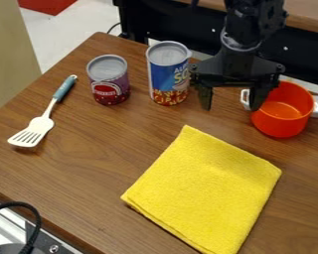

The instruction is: Put the yellow cloth in the left side of the tables

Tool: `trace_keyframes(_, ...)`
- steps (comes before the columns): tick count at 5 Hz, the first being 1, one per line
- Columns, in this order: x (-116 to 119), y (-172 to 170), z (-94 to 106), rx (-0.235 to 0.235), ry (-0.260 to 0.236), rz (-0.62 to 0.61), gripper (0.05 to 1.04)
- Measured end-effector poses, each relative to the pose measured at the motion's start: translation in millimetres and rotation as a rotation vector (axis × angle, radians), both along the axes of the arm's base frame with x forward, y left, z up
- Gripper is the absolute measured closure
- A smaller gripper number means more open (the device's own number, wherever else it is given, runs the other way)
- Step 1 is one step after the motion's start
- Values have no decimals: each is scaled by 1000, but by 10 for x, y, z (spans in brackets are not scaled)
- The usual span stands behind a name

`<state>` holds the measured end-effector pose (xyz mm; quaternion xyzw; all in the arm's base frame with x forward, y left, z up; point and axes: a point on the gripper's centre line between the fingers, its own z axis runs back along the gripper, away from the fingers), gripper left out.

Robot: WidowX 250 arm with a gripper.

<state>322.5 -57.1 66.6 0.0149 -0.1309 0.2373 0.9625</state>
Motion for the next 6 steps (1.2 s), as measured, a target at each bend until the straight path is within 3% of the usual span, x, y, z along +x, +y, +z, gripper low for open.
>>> trace_keyframes(1,-66,7,-110,5,44,-1,83)
trace_keyframes(2,-251,65,-217,8,132,-54,83)
trace_keyframes(4,-571,131,-265,-12,176,-118,135)
trace_keyframes(5,-564,85,-336,1,118,-106,409)
trace_keyframes(6,-582,44,-378,-23,103,-117,706)
